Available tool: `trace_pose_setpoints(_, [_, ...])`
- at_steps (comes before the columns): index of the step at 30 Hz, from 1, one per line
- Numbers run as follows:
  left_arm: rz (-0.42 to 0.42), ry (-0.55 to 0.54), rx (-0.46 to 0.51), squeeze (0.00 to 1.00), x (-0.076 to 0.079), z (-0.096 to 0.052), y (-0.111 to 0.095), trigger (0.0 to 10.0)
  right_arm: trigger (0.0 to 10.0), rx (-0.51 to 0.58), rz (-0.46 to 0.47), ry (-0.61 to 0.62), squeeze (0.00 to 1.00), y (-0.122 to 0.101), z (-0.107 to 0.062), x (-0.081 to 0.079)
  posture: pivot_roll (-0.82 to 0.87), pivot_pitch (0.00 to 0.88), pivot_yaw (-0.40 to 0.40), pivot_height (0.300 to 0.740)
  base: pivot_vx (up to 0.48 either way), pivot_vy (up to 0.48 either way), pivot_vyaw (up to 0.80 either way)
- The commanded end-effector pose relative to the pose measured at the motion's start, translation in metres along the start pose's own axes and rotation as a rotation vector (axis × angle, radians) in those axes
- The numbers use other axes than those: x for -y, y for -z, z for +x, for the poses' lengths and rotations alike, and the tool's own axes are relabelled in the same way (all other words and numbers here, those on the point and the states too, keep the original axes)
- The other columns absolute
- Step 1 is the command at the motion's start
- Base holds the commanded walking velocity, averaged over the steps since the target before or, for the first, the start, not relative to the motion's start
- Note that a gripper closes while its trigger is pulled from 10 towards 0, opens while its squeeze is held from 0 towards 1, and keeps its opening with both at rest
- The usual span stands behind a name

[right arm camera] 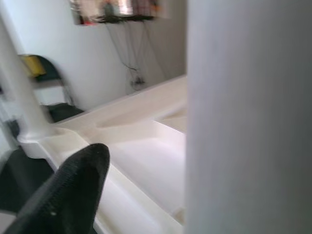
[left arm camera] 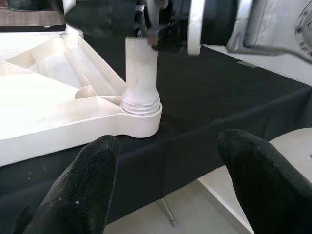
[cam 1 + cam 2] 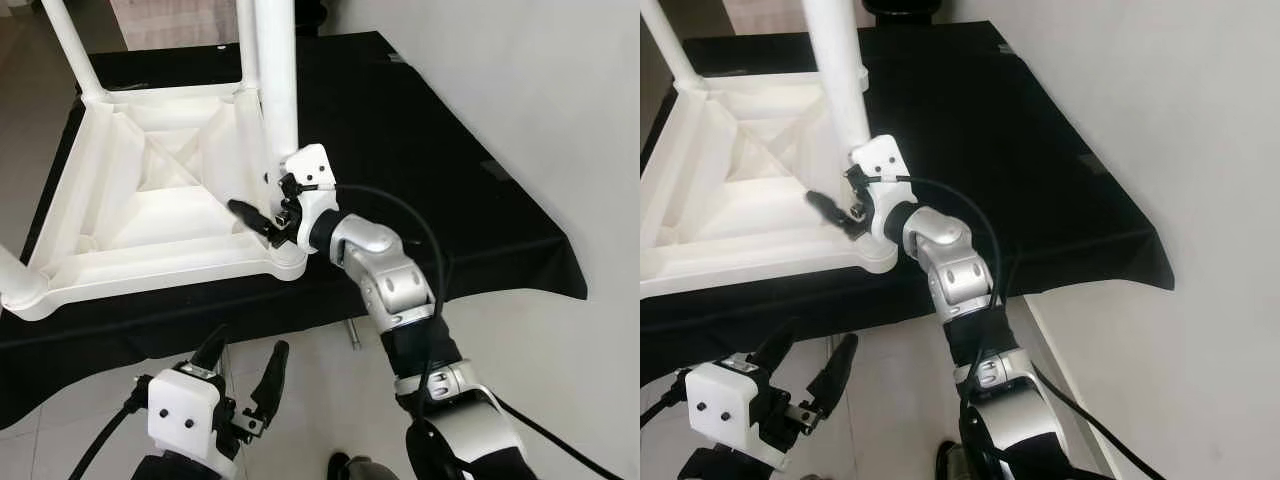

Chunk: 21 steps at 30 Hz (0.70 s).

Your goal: Building children table

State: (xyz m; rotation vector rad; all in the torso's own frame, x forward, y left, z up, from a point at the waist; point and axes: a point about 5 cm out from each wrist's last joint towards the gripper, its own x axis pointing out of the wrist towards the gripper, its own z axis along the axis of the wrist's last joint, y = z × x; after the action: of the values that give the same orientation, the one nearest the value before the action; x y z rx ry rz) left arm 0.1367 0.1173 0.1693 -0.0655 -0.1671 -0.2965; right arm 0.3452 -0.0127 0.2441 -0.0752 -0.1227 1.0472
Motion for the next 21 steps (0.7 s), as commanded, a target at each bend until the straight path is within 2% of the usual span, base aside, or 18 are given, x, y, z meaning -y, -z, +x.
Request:
trace_pose_setpoints(1, [-0.011, -0.007, -0.025, 0.0, 0.001, -0.001, 0.006, 10.0, 10.0, 0.037, -0.021, -0.167, 1.0, -0.011, 0.001, -0.003, 0.05, 0.154, -0.074, 0.74, 0.0, 0.0, 0.0])
trace_pose_setpoints(2, [-0.011, -0.007, -0.025, 0.0, 0.001, -0.001, 0.006, 10.0, 10.0, 0.037, -0.021, -0.167, 1.0, -0.011, 0.001, -0.003, 0.05, 0.154, -0.074, 0.74, 0.0, 0.0, 0.0])
trace_pose_setpoints(4, [-0.012, -0.006, -0.024, 0.0, 0.001, -0.002, 0.005, 10.0, 10.0, 0.04, -0.042, -0.298, 1.0, -0.013, -0.005, 0.007, 0.05, 0.16, -0.072, 0.74, 0.0, 0.0, 0.0])
trace_pose_setpoints(5, [-0.012, -0.006, -0.023, 0.0, 0.002, -0.003, 0.005, 10.0, 10.0, 0.021, -0.077, -0.335, 0.0, -0.013, -0.007, 0.014, 0.06, 0.166, -0.072, 0.74, 0.0, 0.0, 0.0])
trace_pose_setpoints(11, [-0.012, -0.01, -0.027, 0.0, 0.003, -0.006, 0.003, 10.0, 10.0, -0.038, -0.144, -0.406, 0.0, -0.016, -0.01, 0.033, 0.07, 0.181, -0.072, 0.74, 0.0, 0.0, 0.0])
trace_pose_setpoints(16, [-0.013, -0.015, -0.032, 0.0, 0.004, -0.008, 0.001, 10.0, 10.0, -0.058, -0.112, -0.483, 0.0, -0.022, -0.014, 0.039, 0.09, 0.205, -0.068, 0.74, 0.0, 0.0, 0.0])
trace_pose_setpoints(17, [-0.014, -0.015, -0.033, 0.0, 0.004, -0.008, 0.001, 10.0, 4.9, -0.063, -0.098, -0.506, 0.0, -0.021, -0.015, 0.039, 0.1, 0.203, -0.066, 0.74, 0.0, 0.0, 0.0])
trace_pose_setpoints(18, [-0.014, -0.015, -0.033, 0.0, 0.004, -0.008, 0.001, 10.0, 4.9, -0.063, -0.098, -0.506, 0.0, -0.021, -0.015, 0.039, 0.1, 0.203, -0.066, 0.74, 0.0, 0.0, 0.0])
trace_pose_setpoints(19, [-0.014, -0.015, -0.034, 0.0, 0.004, -0.009, 0.0, 10.0, 0.0, -0.067, -0.091, -0.543, 0.0, -0.021, -0.018, 0.04, 0.1, 0.209, -0.066, 0.74, 0.0, 0.0, 0.0])
trace_pose_setpoints(21, [-0.015, -0.014, -0.034, 0.0, 0.004, -0.009, 0.0, 10.0, 0.0, -0.076, -0.086, -0.566, 0.0, -0.02, -0.02, 0.041, 0.1, 0.213, -0.066, 0.74, 0.0, 0.0, 0.0])
